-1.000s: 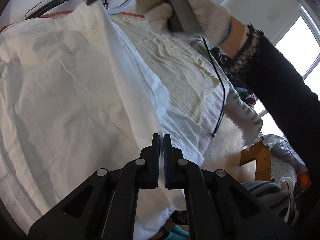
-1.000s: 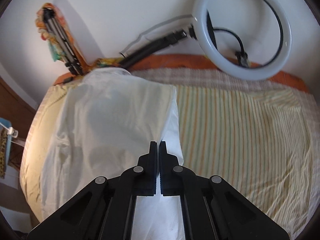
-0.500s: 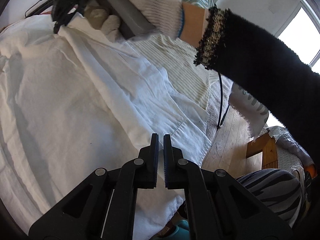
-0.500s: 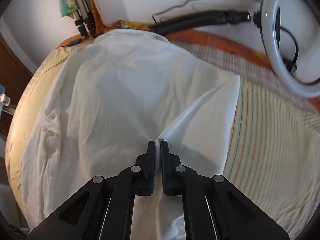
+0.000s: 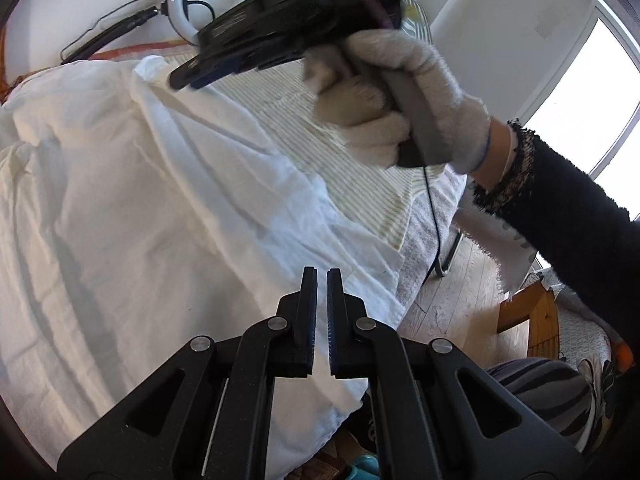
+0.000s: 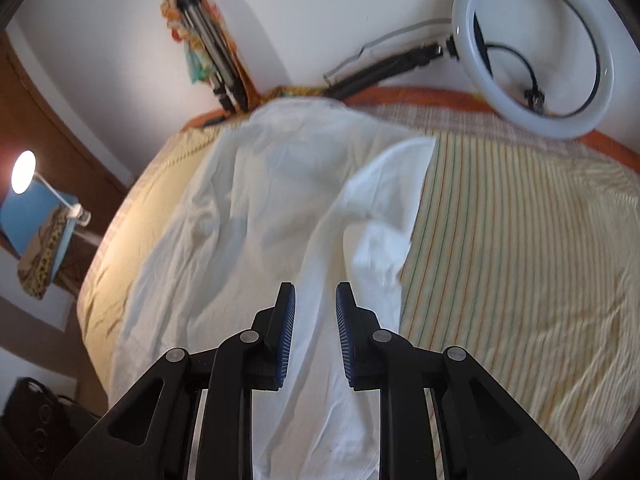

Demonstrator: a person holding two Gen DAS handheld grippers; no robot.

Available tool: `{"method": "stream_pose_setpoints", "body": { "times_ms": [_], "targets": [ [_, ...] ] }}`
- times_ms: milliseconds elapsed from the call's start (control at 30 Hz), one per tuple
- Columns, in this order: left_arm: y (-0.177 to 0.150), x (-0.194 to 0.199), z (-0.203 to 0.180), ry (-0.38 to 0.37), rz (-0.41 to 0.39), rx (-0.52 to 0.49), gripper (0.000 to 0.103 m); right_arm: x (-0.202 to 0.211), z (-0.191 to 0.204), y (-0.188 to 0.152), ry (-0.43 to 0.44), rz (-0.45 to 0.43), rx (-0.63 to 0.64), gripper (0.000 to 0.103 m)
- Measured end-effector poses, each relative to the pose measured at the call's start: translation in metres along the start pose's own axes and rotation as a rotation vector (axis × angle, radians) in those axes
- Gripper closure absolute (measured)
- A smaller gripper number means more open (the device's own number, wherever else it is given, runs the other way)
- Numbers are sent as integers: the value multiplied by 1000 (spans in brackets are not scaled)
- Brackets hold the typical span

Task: Fold small clothes
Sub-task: 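Smooth the folded shirt side flat with the right tool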

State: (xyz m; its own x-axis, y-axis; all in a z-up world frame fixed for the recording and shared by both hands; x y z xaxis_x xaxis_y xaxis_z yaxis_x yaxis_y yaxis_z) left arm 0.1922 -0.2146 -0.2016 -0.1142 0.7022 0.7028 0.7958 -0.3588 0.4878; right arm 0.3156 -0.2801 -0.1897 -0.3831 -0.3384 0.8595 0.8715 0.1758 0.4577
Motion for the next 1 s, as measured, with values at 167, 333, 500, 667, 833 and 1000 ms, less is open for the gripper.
{"method": "stream_pose_setpoints", "body": {
  "times_ms": [167,333,500,667,833,1000],
  "targets": [
    [-5,-33,-2,81,80,-68,102,-26,-33,-4,-148,40,-47,84],
    [-23,-37,10,104,111,-63,102,-26,-72,-10,-231,55,-131,86],
    [-32,-18,16,83,89,-37,102,-17,-49,0,-212,21,-30,86],
    [-40,-14,15,82,97,-41,102,-33,-28,1,-203,72,63,86],
    [-38,-8,6,73,79,-59,102,-48,4,12,-138,81,116,86],
    [-31,-2,14,93,40,-41,100,-77,28,15,-79,118,121,83]
  ]
}}
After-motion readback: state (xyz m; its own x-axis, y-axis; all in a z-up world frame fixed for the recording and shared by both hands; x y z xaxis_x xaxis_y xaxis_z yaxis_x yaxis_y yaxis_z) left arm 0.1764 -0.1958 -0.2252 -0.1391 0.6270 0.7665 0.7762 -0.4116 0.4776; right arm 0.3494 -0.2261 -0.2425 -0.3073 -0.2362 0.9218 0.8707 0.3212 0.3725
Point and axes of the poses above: each gripper's, at about its wrist camera, not at the fingertips, and x roughly against the way its jaws point, z to its left, y to its top, the point moved 6 cm from there along -x, roughly the way its jaws point, and after that the axes turned 10 degrees about x, right-handed, at the moved point
